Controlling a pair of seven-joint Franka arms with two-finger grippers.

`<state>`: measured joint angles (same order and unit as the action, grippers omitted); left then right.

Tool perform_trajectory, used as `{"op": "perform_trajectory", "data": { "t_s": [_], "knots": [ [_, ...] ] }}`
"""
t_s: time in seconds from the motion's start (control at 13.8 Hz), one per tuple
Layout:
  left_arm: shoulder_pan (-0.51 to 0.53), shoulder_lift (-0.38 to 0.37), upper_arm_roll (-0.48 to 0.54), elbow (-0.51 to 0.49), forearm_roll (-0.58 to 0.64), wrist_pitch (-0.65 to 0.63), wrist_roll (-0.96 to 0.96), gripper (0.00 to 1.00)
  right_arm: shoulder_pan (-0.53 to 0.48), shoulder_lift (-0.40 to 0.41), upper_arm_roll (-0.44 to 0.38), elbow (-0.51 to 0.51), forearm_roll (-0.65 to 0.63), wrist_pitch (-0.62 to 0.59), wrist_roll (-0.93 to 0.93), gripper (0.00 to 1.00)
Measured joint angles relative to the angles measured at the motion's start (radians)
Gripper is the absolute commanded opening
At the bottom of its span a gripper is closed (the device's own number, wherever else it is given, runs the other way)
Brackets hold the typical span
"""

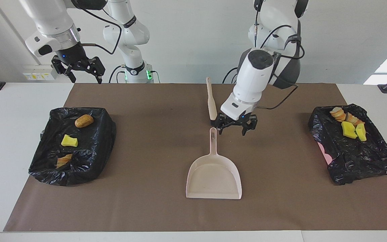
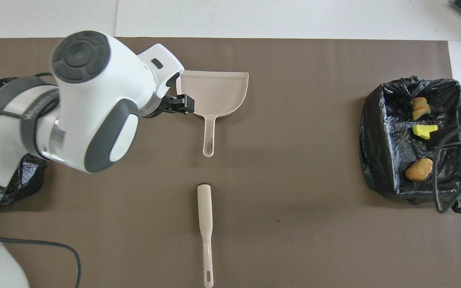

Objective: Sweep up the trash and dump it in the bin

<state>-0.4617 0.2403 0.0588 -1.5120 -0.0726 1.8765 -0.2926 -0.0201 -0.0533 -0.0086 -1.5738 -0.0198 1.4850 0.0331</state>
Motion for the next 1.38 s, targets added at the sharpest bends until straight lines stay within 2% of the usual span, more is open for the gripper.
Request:
{"op": "perform_trajectory", "data": {
  "t_s": [0.22, 0.58, 0.87, 1.38],
  "knots": [
    [0.12, -0.128, 0.005, -0.002, 0.0, -0.142, 0.148, 1.0, 0.0, 0.0, -0.003, 0.0, 0.0, 0.0, 0.0, 1.0],
    [0.303, -0.253, 0.011, 0.003, 0.002, -0.276, 0.34, 1.0, 0.0, 0.0, -0.003, 0.0, 0.0, 0.0, 0.0, 1.0],
    [0.347, -0.271, 0.013, 0.09, 0.061, -0.408, 0.408, 1.0, 0.0, 0.0, -0.002, 0.001, 0.0, 0.0, 0.0, 1.0],
    [0.347, -0.29, 0.001, 0.096, 0.065, -0.436, 0.413, 1.0, 0.002, 0.002, 0.009, 0.002, 0.01, -0.028, 0.0, 1.0]
  ]
}}
